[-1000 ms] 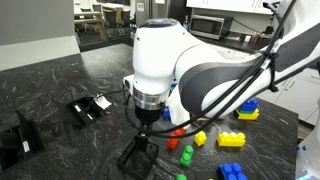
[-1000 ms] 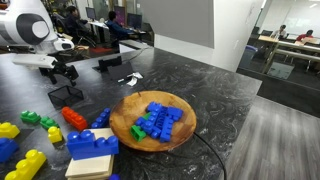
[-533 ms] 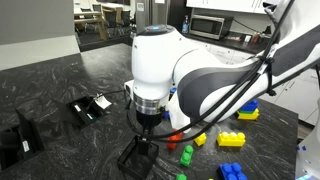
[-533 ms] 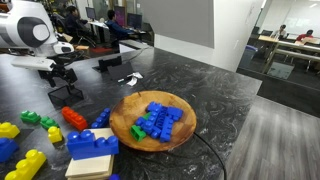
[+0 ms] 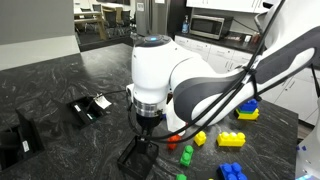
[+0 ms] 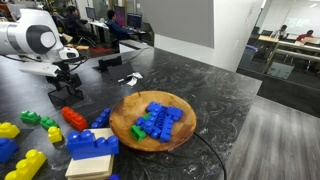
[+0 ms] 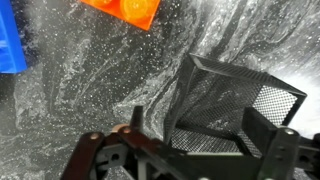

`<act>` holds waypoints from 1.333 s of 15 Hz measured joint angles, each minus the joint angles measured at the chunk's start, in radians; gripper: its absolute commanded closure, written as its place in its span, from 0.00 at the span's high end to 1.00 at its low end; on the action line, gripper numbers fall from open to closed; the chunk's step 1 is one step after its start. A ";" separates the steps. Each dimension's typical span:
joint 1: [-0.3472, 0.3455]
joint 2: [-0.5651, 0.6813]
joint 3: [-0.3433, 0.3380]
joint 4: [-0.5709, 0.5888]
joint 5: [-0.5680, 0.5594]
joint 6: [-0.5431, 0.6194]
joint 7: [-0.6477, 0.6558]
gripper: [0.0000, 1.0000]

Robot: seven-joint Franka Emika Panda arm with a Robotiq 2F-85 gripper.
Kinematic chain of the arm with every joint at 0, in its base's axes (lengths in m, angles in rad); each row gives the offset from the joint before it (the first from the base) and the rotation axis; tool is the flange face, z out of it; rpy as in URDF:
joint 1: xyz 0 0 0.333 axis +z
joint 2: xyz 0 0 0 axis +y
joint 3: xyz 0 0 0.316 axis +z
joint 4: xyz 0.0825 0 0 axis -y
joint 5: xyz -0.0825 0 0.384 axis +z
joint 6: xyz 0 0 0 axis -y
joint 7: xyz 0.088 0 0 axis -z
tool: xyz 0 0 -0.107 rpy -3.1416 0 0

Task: Bring the black box forward

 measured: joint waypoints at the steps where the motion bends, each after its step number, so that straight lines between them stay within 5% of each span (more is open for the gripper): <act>1: 0.000 0.015 -0.004 -0.004 0.000 0.025 0.007 1.00; 4: 0.001 0.057 -0.012 -0.016 0.000 0.105 0.018 1.00; 7: 0.009 0.069 -0.028 -0.029 0.000 0.140 0.044 0.66; 16: 0.030 0.069 -0.049 -0.031 -0.001 0.143 0.074 0.04; 20: 0.030 0.070 -0.050 -0.031 -0.001 0.143 0.072 0.00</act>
